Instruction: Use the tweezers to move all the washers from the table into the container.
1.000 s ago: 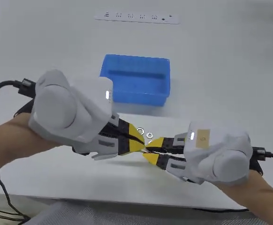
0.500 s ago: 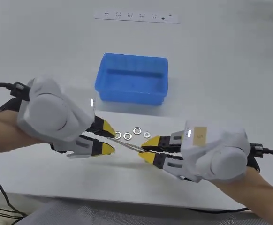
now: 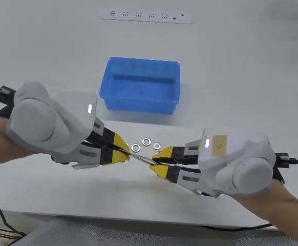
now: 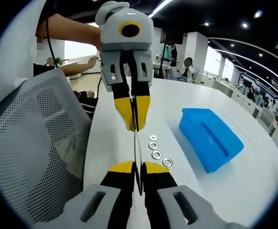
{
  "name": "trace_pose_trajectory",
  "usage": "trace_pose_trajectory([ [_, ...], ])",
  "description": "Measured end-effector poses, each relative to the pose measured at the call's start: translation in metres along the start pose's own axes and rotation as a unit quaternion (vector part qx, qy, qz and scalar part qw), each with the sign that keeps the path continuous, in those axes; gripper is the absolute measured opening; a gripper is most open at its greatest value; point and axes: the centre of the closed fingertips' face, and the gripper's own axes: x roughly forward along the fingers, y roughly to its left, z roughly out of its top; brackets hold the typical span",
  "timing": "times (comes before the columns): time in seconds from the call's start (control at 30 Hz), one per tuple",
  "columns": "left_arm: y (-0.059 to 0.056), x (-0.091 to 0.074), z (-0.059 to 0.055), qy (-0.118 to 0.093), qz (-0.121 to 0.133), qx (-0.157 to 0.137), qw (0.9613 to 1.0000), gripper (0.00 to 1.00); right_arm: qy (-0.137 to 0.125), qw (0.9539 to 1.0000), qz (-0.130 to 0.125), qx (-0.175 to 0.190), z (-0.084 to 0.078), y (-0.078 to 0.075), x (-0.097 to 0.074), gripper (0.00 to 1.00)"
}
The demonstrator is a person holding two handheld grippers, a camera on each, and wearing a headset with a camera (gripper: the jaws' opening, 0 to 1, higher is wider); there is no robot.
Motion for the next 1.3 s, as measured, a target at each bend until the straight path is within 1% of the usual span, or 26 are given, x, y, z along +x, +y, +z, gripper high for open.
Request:
trace_pose_trajectory([
  [0.03, 0.000, -0.001, 0.001, -0.003, 0.001, -0.001, 1.0000, 0.05, -0.001, 1.0000, 0.001, -0.001, 0.001, 0.001, 0.000, 0.07],
  [0.1, -0.002, -0.003, 0.009, -0.019, 0.003, -0.002, 0.9998, 0.05, -0.004, 1.0000, 0.004, -0.001, 0.003, 0.002, 0.002, 0.07],
  [0.13, -0.003, -0.004, 0.015, -0.034, 0.005, -0.006, 0.9994, 0.05, -0.006, 1.0000, 0.004, 0.000, 0.004, 0.003, 0.003, 0.07],
  [0.17, -0.002, -0.004, 0.017, -0.038, 0.008, -0.007, 0.9992, 0.05, -0.006, 1.0000, 0.005, -0.002, 0.004, 0.004, 0.004, 0.07],
  [0.27, -0.005, -0.003, 0.018, -0.039, 0.007, -0.005, 0.9992, 0.05, -0.004, 0.9999, 0.010, -0.006, 0.003, 0.007, 0.006, 0.07],
  [0.3, -0.006, -0.002, 0.018, -0.042, 0.005, -0.007, 0.9991, 0.05, -0.004, 0.9999, 0.011, -0.007, 0.003, 0.007, 0.005, 0.07],
  [0.33, -0.006, -0.002, 0.019, -0.047, 0.009, -0.005, 0.9989, 0.05, -0.005, 0.9999, 0.011, -0.006, 0.003, 0.007, 0.004, 0.07],
  [0.4, -0.008, -0.001, 0.023, -0.058, 0.006, -0.014, 0.9982, 0.05, -0.006, 0.9999, 0.012, -0.005, 0.002, 0.007, 0.003, 0.07],
  [0.47, -0.007, -0.001, 0.025, -0.063, 0.009, -0.011, 0.9979, 0.05, -0.007, 0.9999, 0.012, -0.004, 0.001, 0.007, 0.002, 0.07],
  [0.6, -0.005, 0.000, 0.027, -0.067, 0.013, -0.015, 0.9975, 0.09, -0.007, 0.9999, 0.014, -0.005, 0.001, 0.007, 0.001, 0.07],
  [0.67, -0.004, -0.001, 0.030, -0.074, 0.017, -0.015, 0.9970, 0.10, -0.007, 0.9999, 0.012, -0.003, 0.000, 0.006, 0.000, 0.07],
  [0.7, -0.004, -0.002, 0.033, -0.080, 0.015, -0.018, 0.9965, 0.10, -0.007, 0.9999, 0.012, -0.002, 0.000, 0.006, 0.000, 0.07],
  [0.73, -0.005, -0.004, 0.039, -0.096, 0.012, -0.023, 0.9950, 0.10, -0.007, 0.9999, 0.013, -0.002, 0.000, 0.006, 0.000, 0.07],
  [0.77, -0.006, -0.006, 0.048, -0.120, 0.009, -0.031, 0.9922, 0.11, -0.006, 0.9999, 0.014, -0.003, -0.001, 0.006, -0.001, 0.07],
  [0.8, -0.006, -0.007, 0.049, -0.121, 0.008, -0.030, 0.9922, 0.11, -0.007, 0.9999, 0.015, -0.003, -0.001, 0.007, -0.001, 0.07],
  [0.87, -0.006, -0.004, 0.047, -0.114, 0.010, -0.022, 0.9932, 0.11, -0.007, 0.9999, 0.015, -0.004, 0.000, 0.008, 0.000, 0.07],
  [0.93, -0.009, 0.000, 0.044, -0.108, 0.000, -0.021, 0.9939, 0.07, -0.008, 0.9998, 0.016, -0.002, 0.000, 0.008, 0.001, 0.07],
  [1.03, -0.011, 0.001, 0.047, -0.118, -0.003, -0.030, 0.9925, 0.07, -0.008, 0.9998, 0.017, -0.001, 0.000, 0.009, 0.001, 0.07],
  [1.1, -0.011, 0.002, 0.048, -0.129, -0.003, -0.037, 0.9910, 0.07, -0.009, 0.9998, 0.017, 0.000, 0.000, 0.009, 0.000, 0.07],
  [1.13, -0.012, 0.003, 0.049, -0.139, -0.005, -0.044, 0.9893, 0.07, -0.010, 0.9998, 0.017, 0.004, 0.000, 0.009, 0.000, 0.07],
  [1.17, -0.012, 0.003, 0.050, -0.145, -0.005, -0.046, 0.9884, 0.06, -0.010, 0.9998, 0.017, 0.005, 0.000, 0.009, 0.000, 0.07],
  [1.2, -0.013, 0.003, 0.052, -0.155, -0.005, -0.053, 0.9864, 0.06, -0.012, 0.9998, 0.017, 0.007, 0.000, 0.009, -0.001, 0.07],
  [1.23, -0.014, 0.003, 0.053, -0.161, -0.009, -0.059, 0.9852, 0.06, -0.012, 0.9997, 0.018, 0.007, -0.001, 0.010, -0.001, 0.07],
  [1.3, -0.016, 0.004, 0.055, -0.164, -0.007, -0.052, 0.9851, 0.06, -0.011, 0.9998, 0.019, 0.006, -0.001, 0.010, -0.002, 0.07],
])
